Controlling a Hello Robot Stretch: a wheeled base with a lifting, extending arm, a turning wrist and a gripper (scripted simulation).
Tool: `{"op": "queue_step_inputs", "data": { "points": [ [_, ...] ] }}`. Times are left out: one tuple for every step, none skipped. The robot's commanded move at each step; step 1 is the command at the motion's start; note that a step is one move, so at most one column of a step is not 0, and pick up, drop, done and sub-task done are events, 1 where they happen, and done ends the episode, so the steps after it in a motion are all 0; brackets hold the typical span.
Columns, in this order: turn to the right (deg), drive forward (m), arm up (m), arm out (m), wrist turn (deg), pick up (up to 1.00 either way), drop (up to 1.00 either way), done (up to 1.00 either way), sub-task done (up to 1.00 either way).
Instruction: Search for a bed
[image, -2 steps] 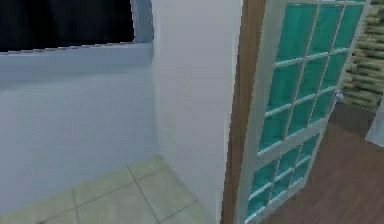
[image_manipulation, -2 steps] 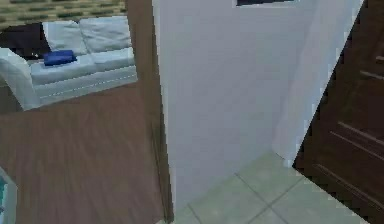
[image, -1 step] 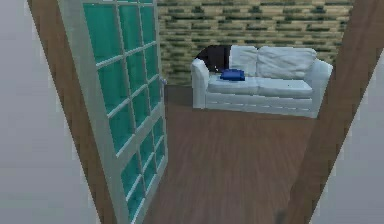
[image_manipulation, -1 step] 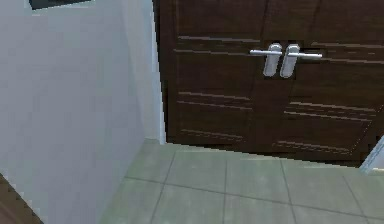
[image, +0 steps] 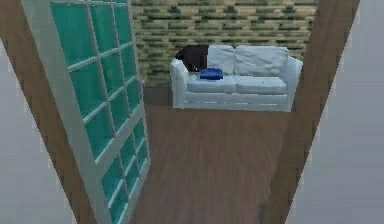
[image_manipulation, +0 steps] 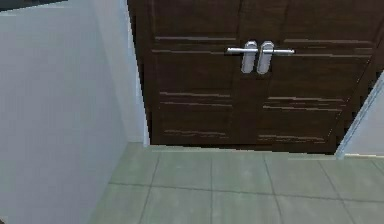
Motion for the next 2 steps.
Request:
{"op": "queue_step_inputs", "data": {
  "points": [
    [0.0, 0.6, 0.0, 0.0, 0.0, 0.0, 0.0, 0.0, 0.0],
    [6.0, 0.0, 0.0, 0.0, 0.0, 0.0, 0.0, 0.0, 0.0]
  ]
}}
